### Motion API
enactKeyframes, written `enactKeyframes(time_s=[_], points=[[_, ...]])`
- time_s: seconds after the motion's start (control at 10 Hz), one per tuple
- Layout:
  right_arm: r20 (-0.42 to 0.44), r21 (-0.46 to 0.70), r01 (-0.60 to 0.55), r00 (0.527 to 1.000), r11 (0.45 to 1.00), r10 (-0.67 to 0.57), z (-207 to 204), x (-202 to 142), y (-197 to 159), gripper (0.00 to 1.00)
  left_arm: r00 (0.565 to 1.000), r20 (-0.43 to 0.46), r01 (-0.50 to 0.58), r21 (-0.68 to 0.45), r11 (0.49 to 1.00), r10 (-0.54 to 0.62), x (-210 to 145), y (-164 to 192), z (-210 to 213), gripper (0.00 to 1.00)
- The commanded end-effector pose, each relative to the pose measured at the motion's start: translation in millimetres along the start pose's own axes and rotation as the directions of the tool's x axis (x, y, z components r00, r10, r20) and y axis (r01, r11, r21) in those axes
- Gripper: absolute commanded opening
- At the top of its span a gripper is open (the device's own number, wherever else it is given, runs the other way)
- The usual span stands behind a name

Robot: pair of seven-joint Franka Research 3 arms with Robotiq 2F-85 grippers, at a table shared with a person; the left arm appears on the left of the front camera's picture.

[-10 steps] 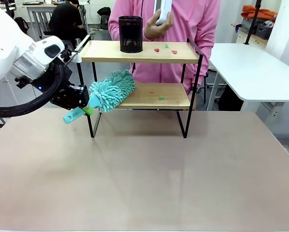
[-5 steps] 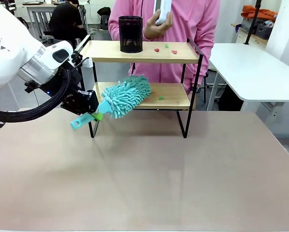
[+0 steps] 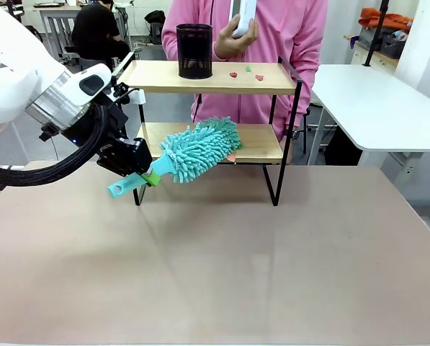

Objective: Clean the shelf.
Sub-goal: Clean the specific tier of the Shelf with the Duster once objects are removed.

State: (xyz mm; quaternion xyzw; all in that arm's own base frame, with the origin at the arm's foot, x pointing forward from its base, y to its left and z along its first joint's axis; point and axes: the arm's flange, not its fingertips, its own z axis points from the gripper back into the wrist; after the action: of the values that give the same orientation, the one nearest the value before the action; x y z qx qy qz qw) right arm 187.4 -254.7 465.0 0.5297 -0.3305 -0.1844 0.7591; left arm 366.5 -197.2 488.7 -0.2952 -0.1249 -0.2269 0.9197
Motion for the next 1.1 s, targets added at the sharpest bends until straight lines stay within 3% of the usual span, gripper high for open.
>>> enactKeyframes(time_s=[0.0, 0.2, 0.5, 0.7, 1.0], points=[[0.016, 0.023, -0.026, 1.000, 0.999, 0.026, -1.1, 2.3, 1.3, 1.00, 1.000, 0.009, 0.021, -0.039, 0.999, -0.020, 5.5, 3.5, 2.0, 0.12], [0.016, 0.023, -0.026, 1.000, 0.999, 0.026, -1.1, 2.3, 1.3, 1.00, 0.991, -0.076, 0.103, -0.115, 0.988, -0.112, 3.6, 1.2, 2.1, 0.12], [0.016, 0.023, -0.026, 1.000, 0.999, 0.026, -1.1, 2.3, 1.3, 1.00, 0.944, -0.191, 0.223, -0.232, 0.947, -0.270, -2.3, 0.9, 7.7, 0.12], [0.016, 0.023, -0.026, 1.000, 0.999, 0.026, -1.1, 2.3, 1.3, 1.00, 0.919, -0.227, 0.245, -0.311, 0.918, -0.322, -4.2, 7.5, 16.8, 0.12], [0.016, 0.023, -0.026, 1.000, 0.999, 0.026, -1.1, 2.3, 1.3, 1.00, 0.935, -0.207, 0.210, -0.332, 0.920, -0.288, -3.3, 22.6, 32.7, 0.12]])
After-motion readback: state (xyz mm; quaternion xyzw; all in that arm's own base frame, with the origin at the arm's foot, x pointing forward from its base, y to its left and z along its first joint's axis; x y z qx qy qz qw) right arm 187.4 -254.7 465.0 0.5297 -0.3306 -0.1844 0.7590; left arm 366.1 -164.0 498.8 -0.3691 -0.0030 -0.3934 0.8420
